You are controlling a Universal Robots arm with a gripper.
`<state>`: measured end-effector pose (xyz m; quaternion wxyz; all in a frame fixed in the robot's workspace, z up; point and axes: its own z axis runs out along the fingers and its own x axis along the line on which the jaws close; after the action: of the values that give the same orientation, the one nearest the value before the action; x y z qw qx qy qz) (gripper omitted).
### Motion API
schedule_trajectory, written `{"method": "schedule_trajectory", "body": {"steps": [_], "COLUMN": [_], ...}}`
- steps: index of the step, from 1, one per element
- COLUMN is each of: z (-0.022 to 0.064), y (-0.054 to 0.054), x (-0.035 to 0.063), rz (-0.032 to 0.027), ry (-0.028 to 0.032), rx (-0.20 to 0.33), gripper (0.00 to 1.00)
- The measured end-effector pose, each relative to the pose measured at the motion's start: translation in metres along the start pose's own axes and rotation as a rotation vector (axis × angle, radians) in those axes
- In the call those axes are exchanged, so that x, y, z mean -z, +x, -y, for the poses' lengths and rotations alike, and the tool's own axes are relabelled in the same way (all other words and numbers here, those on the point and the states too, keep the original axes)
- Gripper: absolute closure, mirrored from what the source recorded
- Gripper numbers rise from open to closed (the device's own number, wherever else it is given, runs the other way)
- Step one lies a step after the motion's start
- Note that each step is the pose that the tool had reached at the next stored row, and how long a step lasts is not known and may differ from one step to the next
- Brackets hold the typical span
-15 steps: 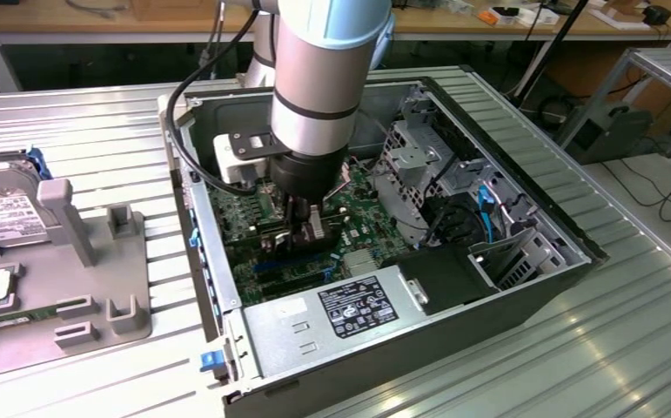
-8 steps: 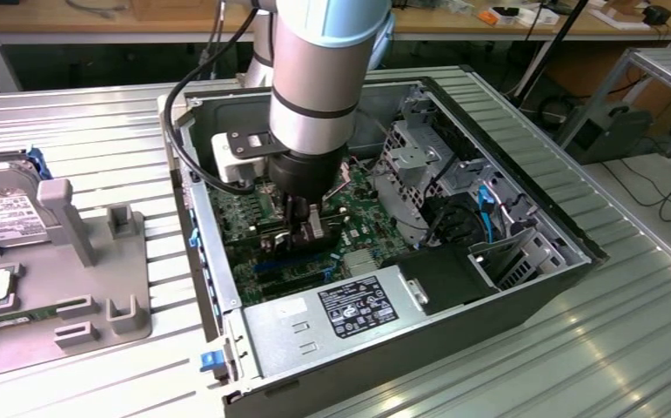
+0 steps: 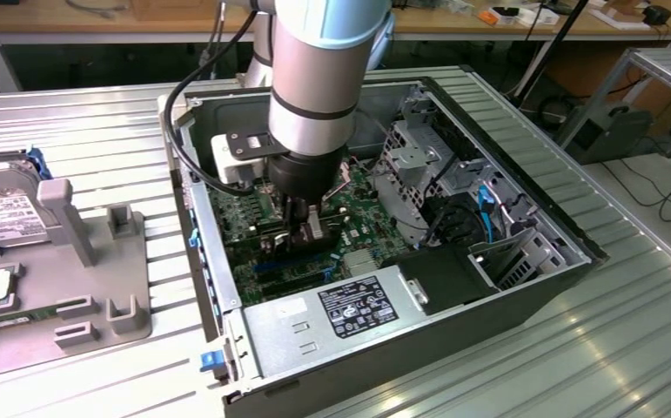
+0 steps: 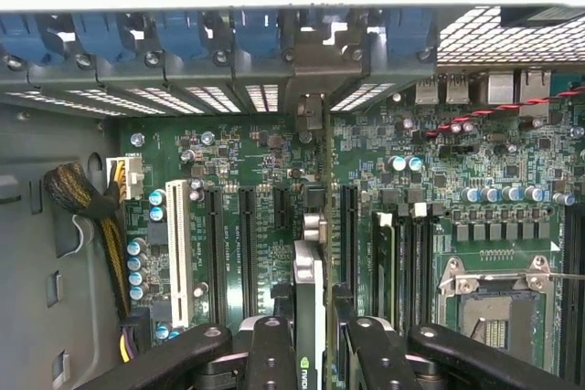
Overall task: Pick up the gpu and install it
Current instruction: 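Insert the gpu into the slot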
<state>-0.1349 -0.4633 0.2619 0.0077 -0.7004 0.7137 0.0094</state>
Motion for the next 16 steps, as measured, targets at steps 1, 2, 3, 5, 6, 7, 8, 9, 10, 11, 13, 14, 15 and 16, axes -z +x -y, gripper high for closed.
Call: {"method": "schedule_trajectory", "body": {"steps": [1,2,3,5,6,7,8,9,10,11,13,14,15,16], "z": [0.0,0.0,-0.0002,-0.0001,-0.0002,-0.0002,-0.0001,-0.0001,-0.0001,-0.0001,-0.0001,-0.0001,-0.0001,-0.0002], "y": [0.0,0.0,0.0001,0.0,0.0,0.0,0.0,0.0,-0.0001,-0.0001,-0.0002,-0.0002,-0.0001,-0.0001], "x": [-0.0007,-0.0017,-0.0016,-0.0017,-0.0018,-0.0017,-0.0012,-0.0013,-0.0009,-0.0001,0.0041,0.004,0.0038,0.0035], "rz": [0.0002,0.0004,0.0001,0.0004,0.0006,0.0008,0.0009,0.0011,0.0009,0.0014,0.0005,0.0008,0.001,0.0013], "ry": [0.0001,0.0002,0.0001,0.0001,0.0002,0.0003,0.0004,0.0005,0.0004,0.0006,-0.0003,-0.0003,-0.0003,-0.0003], "rx": [0.0,0.0,0.0,0.0,0.0,0.0,0.0,0.0,0.0,0.0,0.0,0.0,0.0,0.0], "gripper": [0.73,0.73,0.73,0.73,0.73,0.73,0.73,0.73,0.73,0.73,0.73,0.73,0.73,0.73]}}
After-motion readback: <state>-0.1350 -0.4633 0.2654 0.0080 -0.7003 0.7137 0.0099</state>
